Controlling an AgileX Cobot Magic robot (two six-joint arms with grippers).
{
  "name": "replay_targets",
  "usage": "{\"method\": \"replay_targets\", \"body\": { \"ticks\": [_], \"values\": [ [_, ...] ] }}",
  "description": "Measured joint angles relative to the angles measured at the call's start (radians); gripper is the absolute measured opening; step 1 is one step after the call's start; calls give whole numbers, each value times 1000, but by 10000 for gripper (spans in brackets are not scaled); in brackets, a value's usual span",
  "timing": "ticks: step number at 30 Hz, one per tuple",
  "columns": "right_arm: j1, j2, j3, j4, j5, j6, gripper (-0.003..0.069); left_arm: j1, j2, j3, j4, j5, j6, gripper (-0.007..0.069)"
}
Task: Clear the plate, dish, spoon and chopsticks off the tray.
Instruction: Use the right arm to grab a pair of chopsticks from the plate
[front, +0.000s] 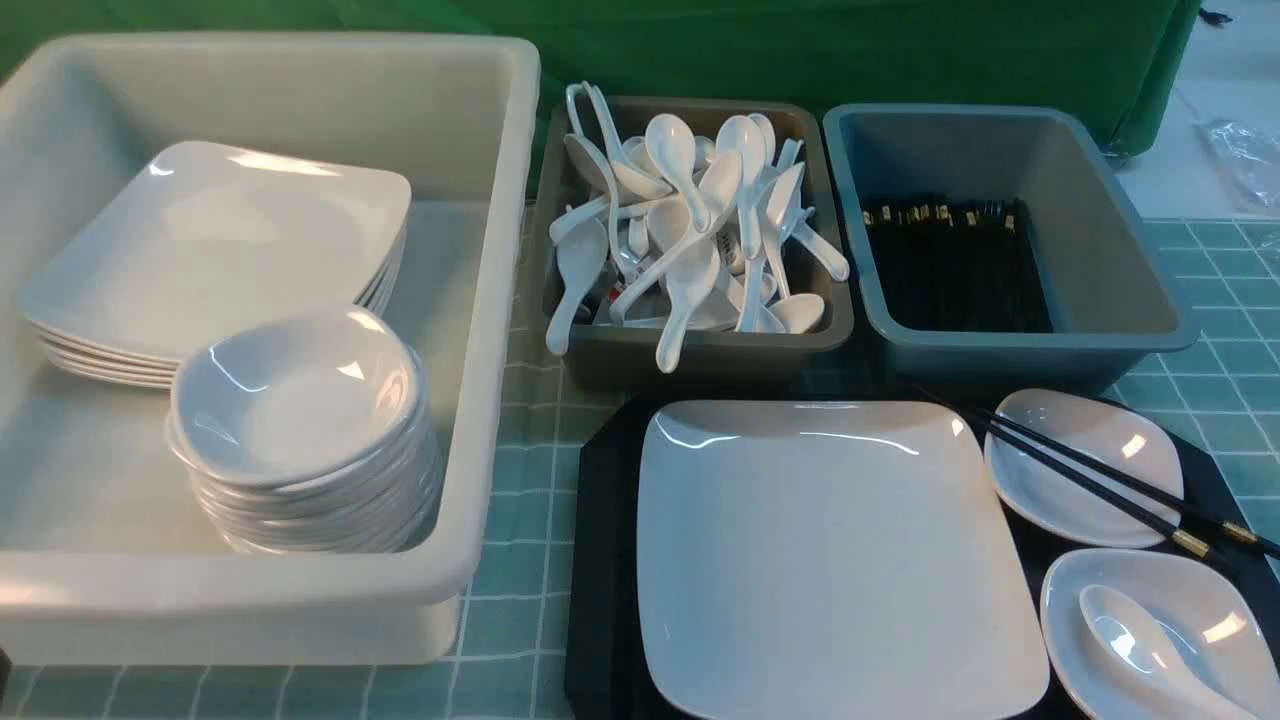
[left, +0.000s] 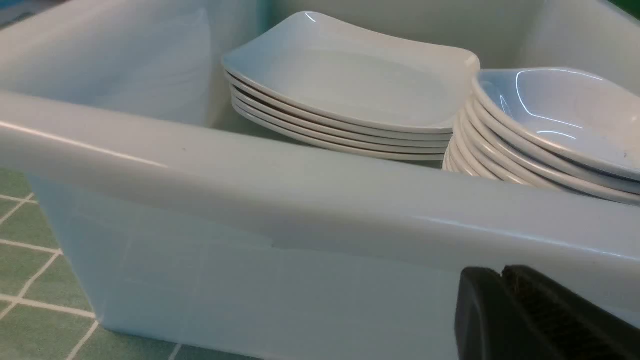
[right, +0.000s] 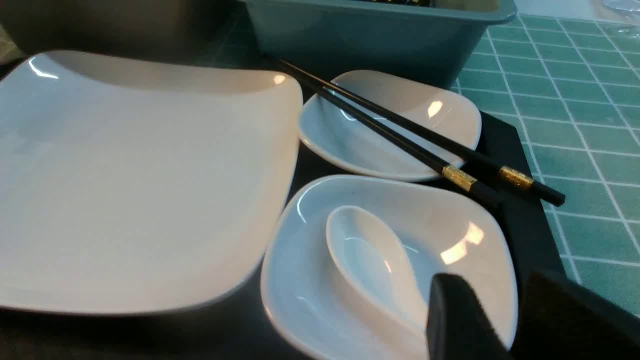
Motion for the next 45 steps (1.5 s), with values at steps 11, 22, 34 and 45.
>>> {"method": "replay_targets", "body": {
  "ticks": [11,22,34,45],
  "values": [
    [0,0,0,0,0,0,242,0,0,0,0,0,0,17],
    [0,0,0,0,0,0,242,0,0,0,0,-1,0,17],
    [0,0,0,0,0,0,242,0,0,-3,-531,-295,-216,17],
    [0,0,0,0,0,0,242,-120,263,-426,-427,247,236,17]
  ]
}}
